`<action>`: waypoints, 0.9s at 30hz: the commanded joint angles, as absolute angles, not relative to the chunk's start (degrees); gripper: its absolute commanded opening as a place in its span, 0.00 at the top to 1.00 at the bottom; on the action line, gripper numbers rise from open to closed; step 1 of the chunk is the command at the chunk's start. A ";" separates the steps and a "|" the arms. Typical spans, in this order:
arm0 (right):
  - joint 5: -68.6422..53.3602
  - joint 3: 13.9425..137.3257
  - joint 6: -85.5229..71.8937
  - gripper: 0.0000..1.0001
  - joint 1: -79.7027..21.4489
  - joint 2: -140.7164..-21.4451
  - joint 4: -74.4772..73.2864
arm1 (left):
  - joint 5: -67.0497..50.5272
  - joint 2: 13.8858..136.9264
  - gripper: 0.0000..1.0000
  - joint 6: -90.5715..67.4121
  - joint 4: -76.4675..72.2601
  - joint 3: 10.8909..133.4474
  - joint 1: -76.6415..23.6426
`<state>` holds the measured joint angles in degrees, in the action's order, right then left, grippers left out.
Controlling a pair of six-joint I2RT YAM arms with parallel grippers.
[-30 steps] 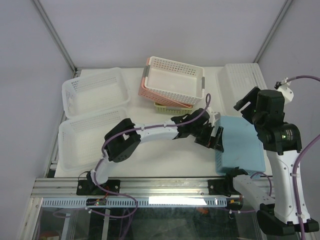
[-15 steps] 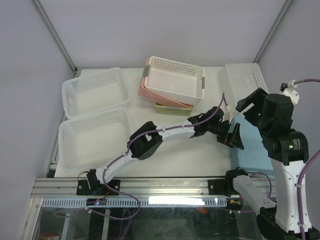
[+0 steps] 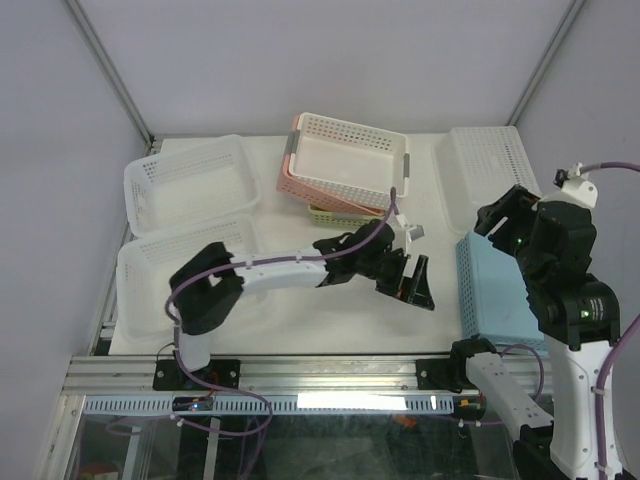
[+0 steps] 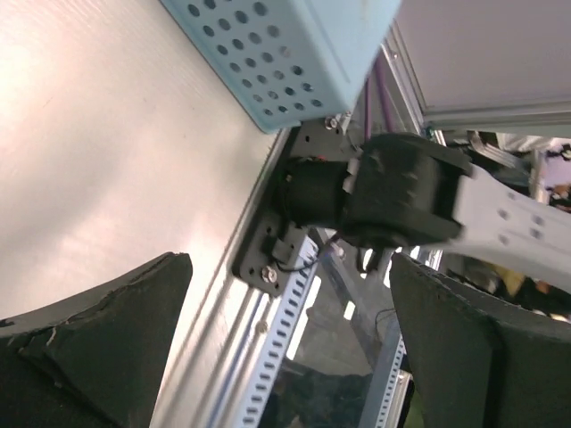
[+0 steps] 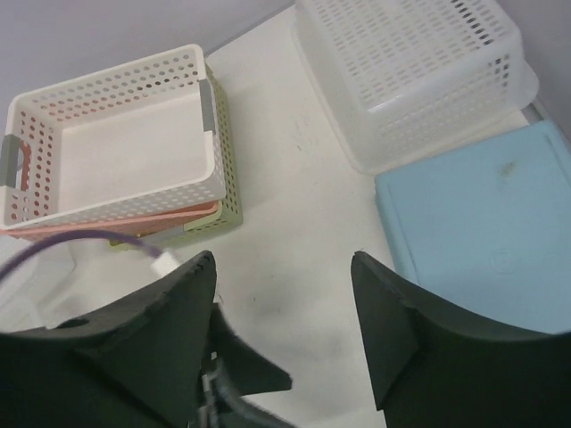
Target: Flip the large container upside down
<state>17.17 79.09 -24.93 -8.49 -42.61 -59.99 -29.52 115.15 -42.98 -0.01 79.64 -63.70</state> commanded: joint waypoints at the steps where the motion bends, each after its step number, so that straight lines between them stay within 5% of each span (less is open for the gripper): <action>1: 7.62 73.82 -21.03 0.37 -8.70 -44.52 -53.74 | -16.91 97.20 0.01 -37.17 7.73 72.53 -62.55; 8: -0.36 54.11 -26.71 0.39 -8.70 -48.71 -46.11 | -1.38 77.13 0.01 -35.73 24.61 66.42 -55.75; 12: 0.53 49.28 -30.53 0.30 -8.70 -55.58 -46.75 | 5.66 72.03 0.01 -34.85 29.17 66.28 -52.87; 20: 24.75 49.11 -37.17 0.23 -7.90 -62.59 -51.85 | 5.44 76.50 0.01 -33.90 29.34 69.31 -51.60; 27: 29.58 48.01 -33.93 0.22 -4.88 -64.33 -47.36 | 4.85 78.86 0.01 -32.35 29.09 71.90 -51.59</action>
<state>22.79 47.29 -34.13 -6.24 -64.34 -51.13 4.47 79.33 -34.83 30.68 67.94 -52.01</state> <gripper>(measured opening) 0.780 0.991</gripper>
